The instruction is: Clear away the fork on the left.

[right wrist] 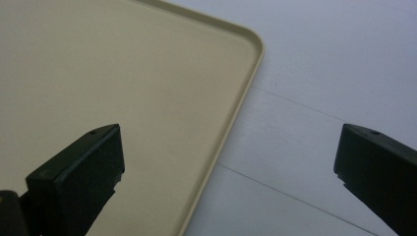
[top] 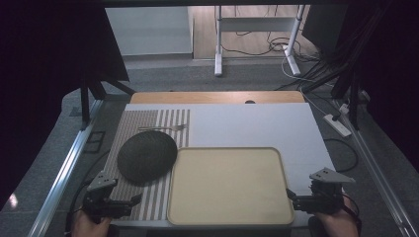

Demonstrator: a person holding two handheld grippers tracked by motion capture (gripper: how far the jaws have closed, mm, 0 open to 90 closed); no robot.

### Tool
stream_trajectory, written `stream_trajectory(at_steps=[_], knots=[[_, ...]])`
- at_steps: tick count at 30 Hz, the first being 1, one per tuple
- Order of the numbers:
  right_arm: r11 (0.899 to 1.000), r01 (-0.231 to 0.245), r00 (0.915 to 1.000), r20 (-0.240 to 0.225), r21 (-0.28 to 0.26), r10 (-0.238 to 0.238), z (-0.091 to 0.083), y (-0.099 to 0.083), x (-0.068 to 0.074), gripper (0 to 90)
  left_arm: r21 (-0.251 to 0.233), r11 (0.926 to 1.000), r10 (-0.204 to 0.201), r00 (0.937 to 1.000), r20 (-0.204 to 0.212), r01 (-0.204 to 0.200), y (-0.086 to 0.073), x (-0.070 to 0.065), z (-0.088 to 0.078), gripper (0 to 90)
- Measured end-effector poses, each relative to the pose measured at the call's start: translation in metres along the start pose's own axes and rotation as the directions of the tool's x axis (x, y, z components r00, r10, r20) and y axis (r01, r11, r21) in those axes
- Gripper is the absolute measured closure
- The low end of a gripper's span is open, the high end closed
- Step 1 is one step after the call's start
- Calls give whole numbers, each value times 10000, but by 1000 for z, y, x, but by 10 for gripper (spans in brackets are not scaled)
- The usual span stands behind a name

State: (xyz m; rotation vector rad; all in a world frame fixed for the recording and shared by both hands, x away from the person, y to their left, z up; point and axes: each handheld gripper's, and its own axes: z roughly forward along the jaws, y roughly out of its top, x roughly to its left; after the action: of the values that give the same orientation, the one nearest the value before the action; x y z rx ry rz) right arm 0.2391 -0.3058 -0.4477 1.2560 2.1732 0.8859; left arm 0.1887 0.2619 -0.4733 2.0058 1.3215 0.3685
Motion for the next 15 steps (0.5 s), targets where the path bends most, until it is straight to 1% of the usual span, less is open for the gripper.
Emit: stream_trajectory(at_steps=[2, 4, 5, 8, 11, 15], knots=[[10000, -30, 10000, -18, 55, 30, 0, 0, -1, 0, 56, 10000, -13, 10000, -31, 13, 0, -1, 0, 5], [9999, -25, 9996, -264, 109, 27, 1, 0, -2, 0, 134, 9999, 16, 9999, -114, -14, 1, -1, 1, 5], [9999, -6, 9996, -292, 120, 10, 2, 0, -1, 0, 179, 9998, 3, 9999, -104, -1, 1, -1, 1, 5], [9999, 97, 9995, -286, 129, -93, 1, 0, -1, 0, 220, 9997, -38, 9999, -101, 40, 0, -1, 1, 5], [9994, 299, 9992, -265, 201, -293, 2, 0, 2, 0, 218, 9997, -103, 9999, -58, 105, 0, 0, 1, 5], [9993, 291, 9993, -253, 215, -286, 2, 0, 2, 0, 285, 9995, -97, 9999, -40, 98, 0, 1, 1, 5]])
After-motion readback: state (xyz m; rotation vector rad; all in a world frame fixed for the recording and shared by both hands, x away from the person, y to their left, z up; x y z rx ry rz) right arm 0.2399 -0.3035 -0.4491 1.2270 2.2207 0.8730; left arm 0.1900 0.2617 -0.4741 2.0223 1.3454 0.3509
